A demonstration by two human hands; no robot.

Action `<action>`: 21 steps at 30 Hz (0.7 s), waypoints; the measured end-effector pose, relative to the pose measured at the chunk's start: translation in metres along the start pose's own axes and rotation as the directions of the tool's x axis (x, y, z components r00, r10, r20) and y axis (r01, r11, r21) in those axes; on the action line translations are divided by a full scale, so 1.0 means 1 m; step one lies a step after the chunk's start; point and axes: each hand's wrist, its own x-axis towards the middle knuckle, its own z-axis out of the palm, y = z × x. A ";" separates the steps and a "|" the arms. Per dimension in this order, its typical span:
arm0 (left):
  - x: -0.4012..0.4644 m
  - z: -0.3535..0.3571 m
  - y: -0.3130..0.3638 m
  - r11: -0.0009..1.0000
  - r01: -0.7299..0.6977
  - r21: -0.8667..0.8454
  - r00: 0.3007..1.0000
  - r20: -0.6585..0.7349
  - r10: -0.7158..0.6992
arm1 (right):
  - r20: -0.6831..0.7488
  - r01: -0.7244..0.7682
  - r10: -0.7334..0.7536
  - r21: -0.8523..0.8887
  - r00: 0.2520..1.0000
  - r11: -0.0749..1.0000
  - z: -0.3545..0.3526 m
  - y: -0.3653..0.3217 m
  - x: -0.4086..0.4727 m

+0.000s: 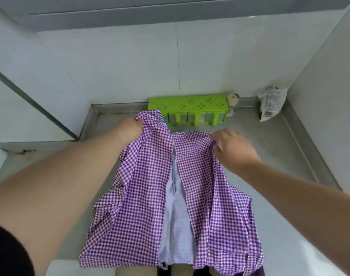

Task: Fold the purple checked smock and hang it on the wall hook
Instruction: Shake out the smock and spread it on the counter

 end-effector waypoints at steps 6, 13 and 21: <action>0.032 0.025 -0.016 0.999 0.032 -0.044 0.998 0.052 -0.030 | 0.636 0.433 -0.262 -0.127 0.726 0.892 0.084 -0.033 -0.056; 0.056 0.038 -0.059 0.974 -0.070 0.217 0.980 -0.166 0.108 | 0.610 0.409 -0.172 -0.273 0.774 0.871 0.100 -0.032 -0.058; -0.018 0.094 -0.101 0.316 -0.757 0.573 0.651 0.612 0.450 | 0.590 0.468 -0.216 -0.313 0.778 0.827 0.104 -0.032 -0.056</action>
